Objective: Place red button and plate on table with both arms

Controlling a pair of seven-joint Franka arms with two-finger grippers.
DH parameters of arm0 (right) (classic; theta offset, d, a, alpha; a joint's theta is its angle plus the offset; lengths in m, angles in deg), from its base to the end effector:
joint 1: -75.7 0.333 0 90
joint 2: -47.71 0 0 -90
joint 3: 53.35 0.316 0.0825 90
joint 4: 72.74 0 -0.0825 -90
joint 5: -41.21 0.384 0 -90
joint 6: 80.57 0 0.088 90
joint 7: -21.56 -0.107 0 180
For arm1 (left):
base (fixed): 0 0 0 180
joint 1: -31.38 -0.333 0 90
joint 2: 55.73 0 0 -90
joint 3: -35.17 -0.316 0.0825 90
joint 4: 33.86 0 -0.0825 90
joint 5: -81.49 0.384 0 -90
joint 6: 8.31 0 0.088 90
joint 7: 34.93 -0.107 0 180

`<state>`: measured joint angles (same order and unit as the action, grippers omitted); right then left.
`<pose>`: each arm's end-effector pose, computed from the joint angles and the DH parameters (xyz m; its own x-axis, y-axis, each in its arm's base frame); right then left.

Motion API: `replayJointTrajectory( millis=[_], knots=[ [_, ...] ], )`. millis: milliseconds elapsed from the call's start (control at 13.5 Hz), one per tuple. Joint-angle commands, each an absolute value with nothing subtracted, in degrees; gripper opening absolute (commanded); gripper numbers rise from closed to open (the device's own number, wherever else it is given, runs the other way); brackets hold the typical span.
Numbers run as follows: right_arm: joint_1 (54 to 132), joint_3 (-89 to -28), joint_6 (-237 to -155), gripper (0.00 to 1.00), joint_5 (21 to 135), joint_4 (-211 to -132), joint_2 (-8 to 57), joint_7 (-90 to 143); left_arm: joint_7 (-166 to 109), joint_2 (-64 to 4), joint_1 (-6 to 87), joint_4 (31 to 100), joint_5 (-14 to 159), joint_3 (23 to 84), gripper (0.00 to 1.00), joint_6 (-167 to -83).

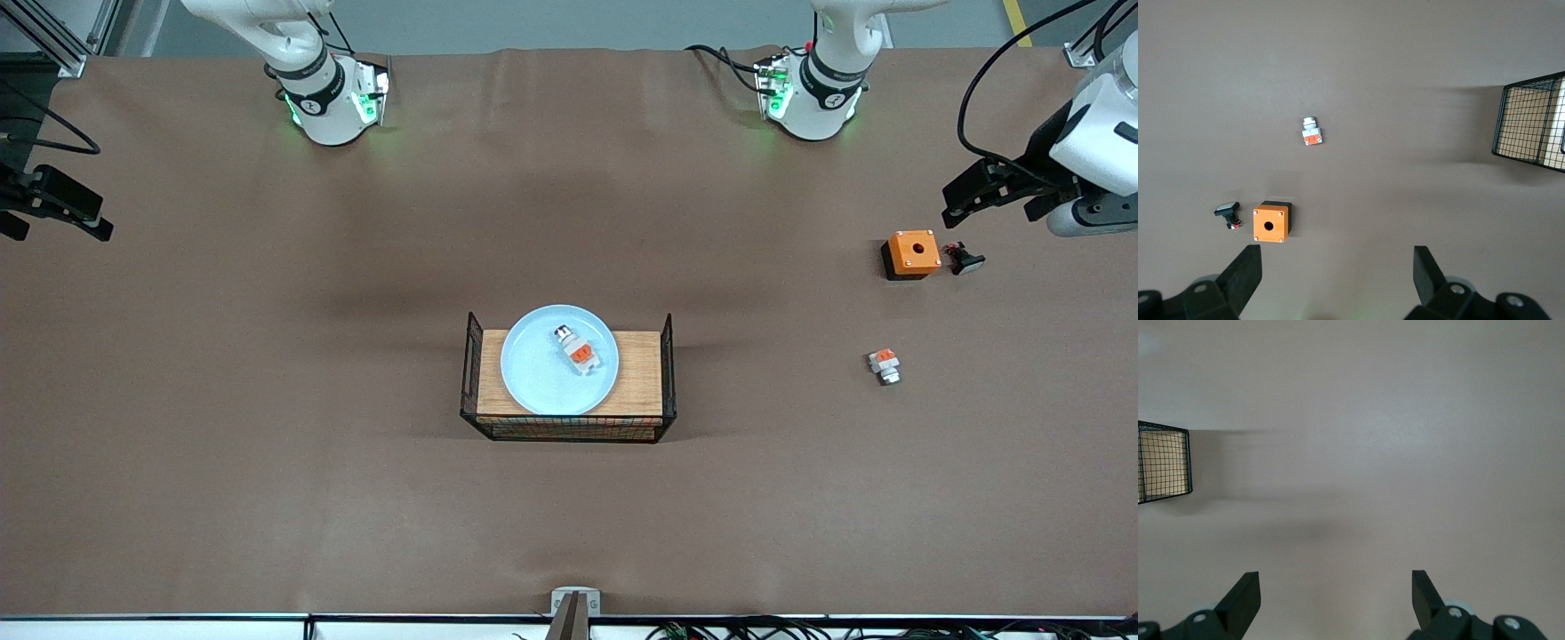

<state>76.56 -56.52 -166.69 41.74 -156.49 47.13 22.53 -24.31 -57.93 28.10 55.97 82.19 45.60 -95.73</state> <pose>0.5506 -0.0210 0.6640 0.9992 -0.0227 0.0314 -0.0225 -0.9997 -0.0081 0.5341 -0.0677 0.6426 0.9981 0.0612 -0.0007 0.0612 -0.9979 -0.0196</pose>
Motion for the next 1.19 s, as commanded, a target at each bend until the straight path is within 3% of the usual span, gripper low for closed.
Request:
replayJointTrajectory(
  millis=[0, 446, 817, 1114],
  knots=[
    [75.96, -55.90, -165.82, 1.00, 40.94, -154.92, 46.39, 22.97, -25.09, -58.63, 27.78, 55.79, 81.84, 45.54, 1.00, -94.97],
    [75.96, -55.90, -165.82, 1.00, 40.94, -154.92, 46.39, 22.97, -24.39, -56.43, 29.00, 52.19, 81.23, 46.42, 1.00, -94.88],
    [75.96, -55.90, -165.91, 1.00, 40.86, -154.92, 46.39, 22.97, -13.71, -53.54, 32.25, 52.10, 81.05, 53.17, 1.00, -94.18],
    [76.05, -55.90, -165.82, 1.00, 41.29, -154.92, 46.30, 22.71, 4.58, -43.63, 37.25, 44.38, 81.49, 57.32, 1.00, -95.31]
  ],
)
